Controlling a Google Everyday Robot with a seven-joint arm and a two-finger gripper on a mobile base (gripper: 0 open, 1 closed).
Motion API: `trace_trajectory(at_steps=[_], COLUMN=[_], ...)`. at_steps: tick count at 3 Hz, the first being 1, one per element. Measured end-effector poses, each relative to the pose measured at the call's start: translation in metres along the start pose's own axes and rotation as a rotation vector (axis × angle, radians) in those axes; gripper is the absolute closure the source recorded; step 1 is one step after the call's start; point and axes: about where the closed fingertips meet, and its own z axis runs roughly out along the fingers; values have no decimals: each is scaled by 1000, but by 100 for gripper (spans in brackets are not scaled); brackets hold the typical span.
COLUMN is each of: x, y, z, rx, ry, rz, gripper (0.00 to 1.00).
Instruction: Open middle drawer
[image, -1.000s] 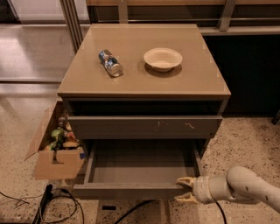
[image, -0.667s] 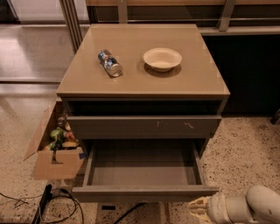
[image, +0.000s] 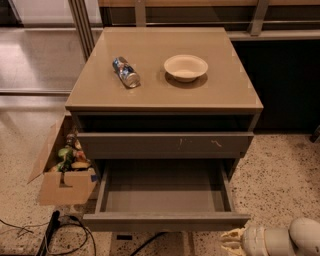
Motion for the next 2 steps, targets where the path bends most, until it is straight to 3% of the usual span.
trace_trajectory(at_steps=[2], x=[-5], y=[-12], z=[4], rx=[-1], ry=[14], rz=[-13], gripper=[8])
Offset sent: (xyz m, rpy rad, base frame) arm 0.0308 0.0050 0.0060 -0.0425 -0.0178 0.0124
